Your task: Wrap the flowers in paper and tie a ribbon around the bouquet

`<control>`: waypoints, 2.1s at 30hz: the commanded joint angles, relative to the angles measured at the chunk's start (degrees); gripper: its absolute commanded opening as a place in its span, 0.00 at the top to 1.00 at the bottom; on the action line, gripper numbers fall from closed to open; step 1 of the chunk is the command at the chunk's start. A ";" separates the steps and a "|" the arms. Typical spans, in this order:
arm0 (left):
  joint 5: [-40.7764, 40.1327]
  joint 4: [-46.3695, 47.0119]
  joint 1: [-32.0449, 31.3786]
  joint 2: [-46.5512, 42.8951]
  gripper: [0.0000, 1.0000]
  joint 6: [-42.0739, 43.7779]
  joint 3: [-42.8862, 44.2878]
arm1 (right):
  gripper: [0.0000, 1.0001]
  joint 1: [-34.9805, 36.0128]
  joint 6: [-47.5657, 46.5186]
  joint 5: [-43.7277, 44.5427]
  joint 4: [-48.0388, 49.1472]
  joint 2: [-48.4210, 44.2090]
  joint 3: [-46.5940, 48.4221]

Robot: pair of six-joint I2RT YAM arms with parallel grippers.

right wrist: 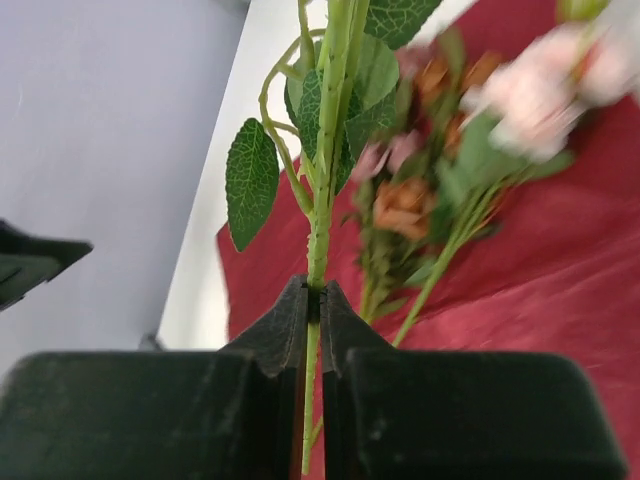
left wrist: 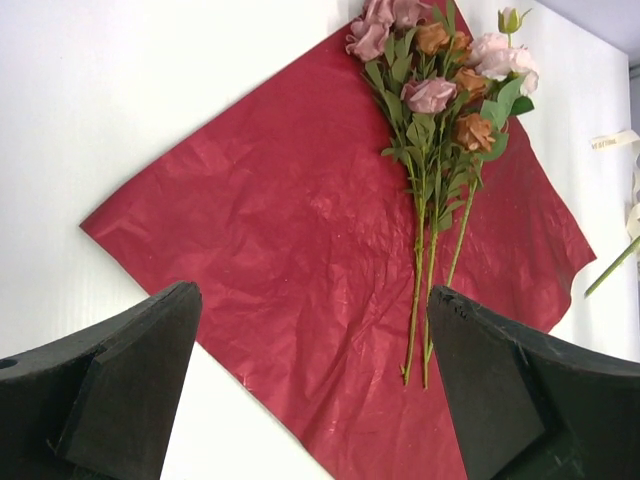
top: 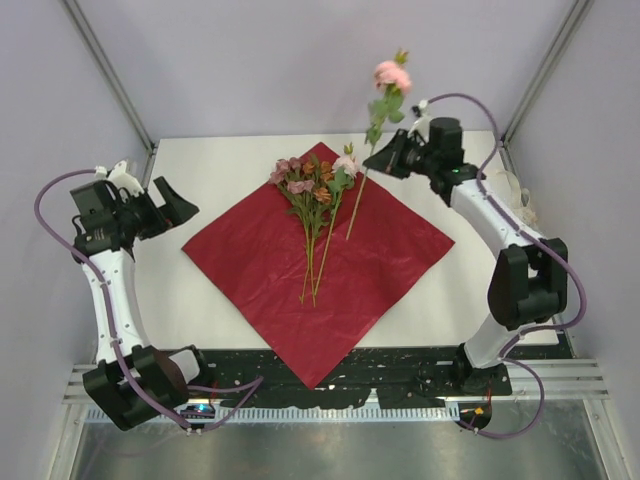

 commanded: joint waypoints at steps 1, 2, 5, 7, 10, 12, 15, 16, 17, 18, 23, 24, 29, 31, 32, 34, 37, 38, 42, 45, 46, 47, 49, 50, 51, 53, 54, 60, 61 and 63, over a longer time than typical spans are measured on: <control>1.89 1.25 -0.14 -2.98 0.00 2.27 -1.99 | 0.94 8.95 14.11 1.11 10.05 0.35 -4.29; 1.98 1.07 -0.14 -3.33 0.00 2.36 -2.43 | 0.94 9.85 13.95 1.63 10.68 0.88 -4.74; 1.98 0.98 -0.14 -4.38 0.00 2.36 -3.92 | 0.94 14.32 14.20 3.13 12.17 4.03 -6.41; 1.98 0.98 -0.14 -4.91 0.00 2.45 -4.98 | 0.94 16.43 14.13 4.27 13.40 6.06 -6.33; 2.25 0.89 -0.14 -5.79 0.00 2.89 -6.39 | 0.94 18.38 14.65 5.58 14.29 10.18 -5.28; 2.34 0.37 -0.32 -6.23 0.00 3.68 -7.26 | 0.94 19.08 14.91 6.38 14.55 12.38 -4.48; 2.07 -0.69 -0.32 -6.58 0.00 4.82 -8.41 | 0.94 19.61 13.60 6.47 15.08 15.03 -3.78; 1.98 -0.86 -0.23 -6.76 0.00 5.00 -8.58 | 0.94 19.70 12.99 6.21 15.17 16.69 -3.17; 2.07 -0.95 -0.23 -7.02 0.00 5.09 -9.02 | 0.94 19.79 11.76 5.86 14.82 17.66 -2.73; 1.98 -1.04 -0.23 -7.20 0.00 5.17 -9.46 | 0.94 19.79 11.14 6.03 14.47 19.15 -2.20; 1.72 -1.92 -0.23 -8.08 0.00 6.23 -11.31 | 0.94 19.88 7.53 5.95 12.45 22.15 -1.67; 1.72 -2.01 -0.23 -8.08 0.00 6.40 -11.75 | 0.94 19.88 6.84 5.51 12.09 22.76 -1.67; 1.90 -2.01 -0.23 -8.78 0.00 6.49 -13.24 | 0.94 20.05 6.30 4.01 11.30 22.07 -1.49; 1.81 -2.01 -0.23 -9.13 0.00 6.58 -13.51 | 0.94 20.14 6.21 4.01 11.30 20.67 -1.40; 1.72 -2.01 -0.23 -9.31 0.00 6.58 -13.60 | 0.94 20.14 6.21 4.10 10.26 20.23 -1.06; 1.63 -2.01 -0.23 -9.48 0.00 6.58 -13.77 | 0.94 20.14 6.74 3.66 9.63 19.17 -1.31; 0.84 -1.66 -0.32 -9.40 0.00 6.14 -14.21 | 0.94 20.49 7.97 3.13 8.05 17.59 -1.58; 0.75 -1.48 -0.23 -9.40 0.00 5.88 -14.47 | 0.94 20.58 9.10 2.96 7.44 17.06 -2.10; 1.19 -1.22 -0.32 -10.01 0.00 5.79 -15.26 | 0.94 21.28 10.25 2.87 7.69 14.34 -5.44; 1.45 -1.13 -0.14 -10.27 0.00 5.79 -15.97 | 0.94 21.72 11.05 2.87 8.30 14.86 -7.20; 1.63 -1.22 -0.32 -10.10 0.00 5.79 -15.97 | 0.94 21.72 11.14 2.95 8.31 15.64 -7.29; 1.55 -1.48 -0.32 -10.10 0.00 5.88 -15.88 | 0.94 21.72 10.70 3.04 8.57 16.00 -7.55; 1.54 -2.18 -0.49 -10.19 0.00 6.66 -15.71 | 0.94 21.72 9.91 3.13 8.66 17.23 -7.56; 1.37 -2.79 -0.75 -10.27 0.01 7.28 -15.53 | 0.94 21.72 9.47 3.13 8.66 17.93 -7.64; 1.11 -3.32 -1.02 -10.27 0.00 7.98 -15.36 | 0.94 21.63 8.25 3.39 8.40 18.37 -7.64; 0.93 -4.20 -1.46 -10.80 0.00 9.47 -15.18 | 0.94 21.63 6.84 3.22 8.14 19.43 -7.73; 0.49 -4.73 -1.90 -10.89 0.00 10.70 -15.00 | 0.87 21.63 5.79 3.22 7.61 20.30 -7.38; -2.15 -7.54 -4.36 -14.66 0.00 22.03 -13.69 | 0.38 20.41 4.90 1.11 6.03 19.53 -6.24; -2.32 -7.20 -4.53 -15.89 0.00 23.88 -13.60 | 0.32 20.40 4.46 0.32 5.42 17.78 -5.89; -0.75 -5.97 -4.45 -19.66 0.00 28.36 -13.16 | 0.26 20.31 2.70 -1.25 5.41 14.62 -5.10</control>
